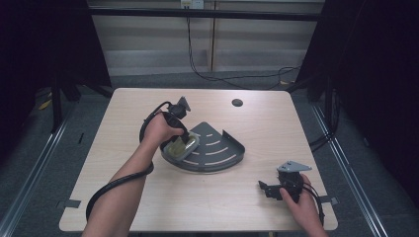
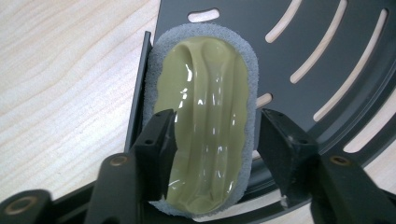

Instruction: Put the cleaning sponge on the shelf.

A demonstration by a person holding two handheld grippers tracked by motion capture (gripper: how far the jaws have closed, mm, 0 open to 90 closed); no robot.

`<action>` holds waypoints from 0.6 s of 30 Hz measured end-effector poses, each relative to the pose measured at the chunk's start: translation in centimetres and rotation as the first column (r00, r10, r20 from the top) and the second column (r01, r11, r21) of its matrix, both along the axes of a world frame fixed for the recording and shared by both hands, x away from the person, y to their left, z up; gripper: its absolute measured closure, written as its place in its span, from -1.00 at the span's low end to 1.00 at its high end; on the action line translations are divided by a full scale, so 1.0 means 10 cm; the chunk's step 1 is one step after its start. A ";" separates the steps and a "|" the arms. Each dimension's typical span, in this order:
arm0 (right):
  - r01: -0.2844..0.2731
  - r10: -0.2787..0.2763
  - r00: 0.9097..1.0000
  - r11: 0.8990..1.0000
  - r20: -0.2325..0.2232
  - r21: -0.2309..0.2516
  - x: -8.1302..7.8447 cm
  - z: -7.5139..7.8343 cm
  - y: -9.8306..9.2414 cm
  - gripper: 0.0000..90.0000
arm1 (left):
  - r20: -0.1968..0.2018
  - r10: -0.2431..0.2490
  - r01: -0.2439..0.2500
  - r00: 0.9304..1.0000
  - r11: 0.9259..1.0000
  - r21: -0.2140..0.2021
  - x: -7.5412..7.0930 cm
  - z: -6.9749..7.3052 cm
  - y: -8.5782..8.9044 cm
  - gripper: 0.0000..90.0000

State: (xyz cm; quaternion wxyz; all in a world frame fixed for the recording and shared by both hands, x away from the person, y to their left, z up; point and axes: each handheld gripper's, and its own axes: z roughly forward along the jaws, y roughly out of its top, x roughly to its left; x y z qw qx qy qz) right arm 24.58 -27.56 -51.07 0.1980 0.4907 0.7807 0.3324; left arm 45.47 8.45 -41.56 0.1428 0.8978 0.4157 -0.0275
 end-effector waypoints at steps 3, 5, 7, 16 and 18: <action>0.000 0.000 1.000 1.000 0.000 0.000 0.00 0.00 0.00 -0.79 | 0.006 0.019 -0.019 1.000 1.000 -0.008 -0.01 0.04 0.02 -0.13; -0.001 0.001 1.000 1.000 0.000 -0.001 0.00 0.00 0.00 -0.78 | 0.011 0.025 -0.024 1.000 1.000 -0.016 -0.02 0.06 0.04 -0.20; 0.000 0.000 1.000 1.000 0.000 -0.001 0.00 0.00 0.00 -0.78 | 0.016 0.027 -0.027 0.999 0.999 -0.020 -0.03 0.09 0.04 -0.25; 0.000 0.000 1.000 1.000 0.000 -0.001 0.00 0.00 0.00 -0.78 | 0.022 0.041 -0.041 0.999 0.999 -0.031 -0.08 0.19 0.08 -0.39; 0.000 0.000 1.000 1.000 0.000 -0.001 0.00 0.00 0.00 -0.78 | 0.025 0.040 -0.039 0.999 0.999 -0.035 -0.09 0.21 0.10 -0.40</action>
